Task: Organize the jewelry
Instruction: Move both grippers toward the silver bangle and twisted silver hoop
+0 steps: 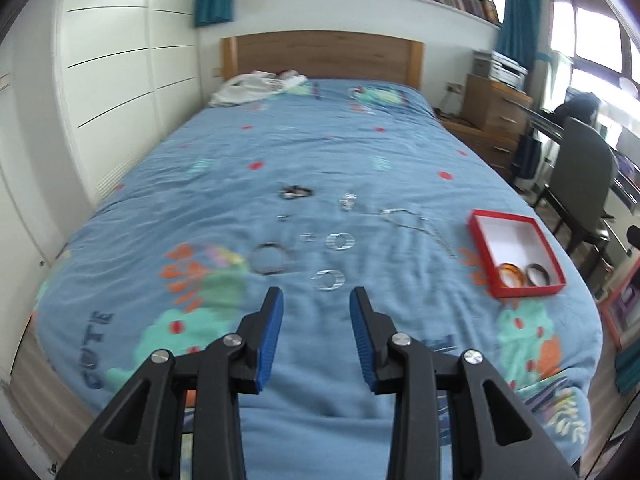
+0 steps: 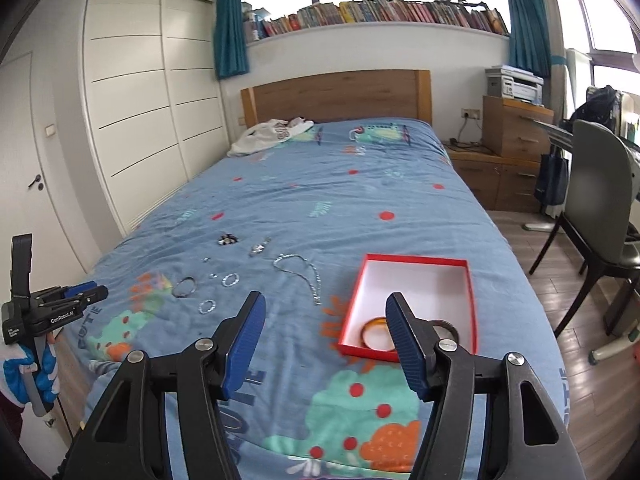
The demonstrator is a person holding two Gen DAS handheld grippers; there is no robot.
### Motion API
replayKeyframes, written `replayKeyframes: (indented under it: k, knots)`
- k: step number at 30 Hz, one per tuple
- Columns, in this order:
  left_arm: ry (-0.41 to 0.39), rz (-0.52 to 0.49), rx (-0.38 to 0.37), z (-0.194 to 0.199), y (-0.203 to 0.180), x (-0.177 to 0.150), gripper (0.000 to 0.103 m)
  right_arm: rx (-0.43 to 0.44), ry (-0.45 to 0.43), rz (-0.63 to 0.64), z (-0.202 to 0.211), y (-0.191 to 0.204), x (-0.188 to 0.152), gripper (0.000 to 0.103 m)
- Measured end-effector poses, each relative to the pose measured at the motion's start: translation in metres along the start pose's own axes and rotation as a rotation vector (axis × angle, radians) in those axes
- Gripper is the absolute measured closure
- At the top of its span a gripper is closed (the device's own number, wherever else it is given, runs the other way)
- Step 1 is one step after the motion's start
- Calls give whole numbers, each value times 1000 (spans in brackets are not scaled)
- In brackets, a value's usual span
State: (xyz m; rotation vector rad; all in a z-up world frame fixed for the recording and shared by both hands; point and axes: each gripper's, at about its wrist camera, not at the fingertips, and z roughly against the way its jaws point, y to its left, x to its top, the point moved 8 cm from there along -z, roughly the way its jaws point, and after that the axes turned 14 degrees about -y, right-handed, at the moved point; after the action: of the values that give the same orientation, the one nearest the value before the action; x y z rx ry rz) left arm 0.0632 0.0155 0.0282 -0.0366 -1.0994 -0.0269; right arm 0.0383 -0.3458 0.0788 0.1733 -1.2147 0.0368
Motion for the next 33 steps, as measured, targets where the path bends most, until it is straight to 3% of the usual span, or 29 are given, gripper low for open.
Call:
replayKeyframes:
  k: [5,12,18,23,33]
  knots:
    - [2,24,57,8,56,-8,70,51,0,21,-8,36,7,49]
    - [9,49,102,-7,96,-19,70,126,27,22,-38,82,3,59]
    - [71,48,79,-50,104,-41,70,185,109,13,-95,113,-23,64]
    - [160,71,58,-101,105,-64,70,238,204,3,-145,140,-65,66]
    - [227,93,46,-203,112,-62,70,329,353,-11,-241,177,-120,68]
